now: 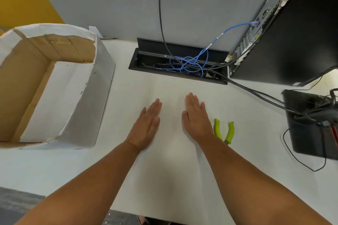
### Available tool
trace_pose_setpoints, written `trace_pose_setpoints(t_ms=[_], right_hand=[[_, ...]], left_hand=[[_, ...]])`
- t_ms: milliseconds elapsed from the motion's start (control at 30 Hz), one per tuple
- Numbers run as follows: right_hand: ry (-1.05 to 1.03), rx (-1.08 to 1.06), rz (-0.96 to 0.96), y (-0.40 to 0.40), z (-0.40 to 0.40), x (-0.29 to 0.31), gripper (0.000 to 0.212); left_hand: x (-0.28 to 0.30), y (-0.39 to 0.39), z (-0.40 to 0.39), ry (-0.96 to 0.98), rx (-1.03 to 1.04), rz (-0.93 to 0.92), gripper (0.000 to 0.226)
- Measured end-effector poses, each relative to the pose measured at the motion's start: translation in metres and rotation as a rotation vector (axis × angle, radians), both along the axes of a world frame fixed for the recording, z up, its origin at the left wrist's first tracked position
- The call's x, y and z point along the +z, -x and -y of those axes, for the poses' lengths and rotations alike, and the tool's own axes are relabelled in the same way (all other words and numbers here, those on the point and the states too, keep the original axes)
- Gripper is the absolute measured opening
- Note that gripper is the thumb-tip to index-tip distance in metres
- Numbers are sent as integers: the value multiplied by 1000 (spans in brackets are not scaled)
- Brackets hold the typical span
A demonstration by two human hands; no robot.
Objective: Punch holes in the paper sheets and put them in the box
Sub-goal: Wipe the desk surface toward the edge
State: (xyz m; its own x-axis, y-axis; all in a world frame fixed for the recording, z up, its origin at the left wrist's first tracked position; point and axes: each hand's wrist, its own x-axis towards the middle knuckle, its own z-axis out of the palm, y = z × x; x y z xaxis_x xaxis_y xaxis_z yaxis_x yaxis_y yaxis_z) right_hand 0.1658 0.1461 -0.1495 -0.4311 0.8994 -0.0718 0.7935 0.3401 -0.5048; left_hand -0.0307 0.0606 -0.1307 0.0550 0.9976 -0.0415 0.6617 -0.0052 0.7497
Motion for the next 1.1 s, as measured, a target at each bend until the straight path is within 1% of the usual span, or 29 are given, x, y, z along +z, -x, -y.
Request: trace_pose_setpoints(t_ms=[67, 133, 200, 300, 400, 500, 533, 567, 633, 667, 733, 800, 900, 1000, 1100], right_hand=[[-4, 33, 83, 3, 2, -1, 65], [-13, 84, 138, 9, 3, 0, 63], [-33, 161, 167, 17, 5, 0, 61], [-75, 299, 213, 26, 10, -1, 64], [-95, 492, 239, 26, 21, 1, 65], [-57, 678, 177, 23, 34, 3, 63], [-41, 687, 142, 23, 34, 4, 63], [-34, 652, 106, 22, 32, 5, 62], [-24, 492, 65, 20, 24, 5, 63], [-9, 421, 72, 19, 19, 5, 64], [3, 385, 137, 22, 17, 4, 67], [-17, 430, 185, 30, 20, 3, 67], [-49, 568, 192, 42, 28, 3, 62], [-104, 718, 203, 41, 43, 1, 62], [-129, 827, 194, 30, 60, -2, 62]], left_hand=[[2, 9, 3, 48, 207, 71, 69], [4, 15, 6, 120, 306, 80, 64], [2, 19, 8, 159, 343, 54, 57], [-1, 21, 7, 157, 351, 42, 61], [1, 25, 6, 173, 356, 115, 64], [6, 28, 7, 196, 379, 217, 68], [8, 28, 6, 198, 379, 228, 66], [10, 28, 6, 198, 375, 228, 62], [12, 26, 6, 205, 379, 231, 55], [12, 26, 6, 203, 381, 231, 55], [11, 27, 7, 203, 373, 222, 56], [7, 29, 6, 212, 378, 219, 55], [5, 31, 6, 227, 395, 244, 61], [6, 30, 10, 224, 401, 279, 54], [8, 27, 18, 213, 392, 300, 52]])
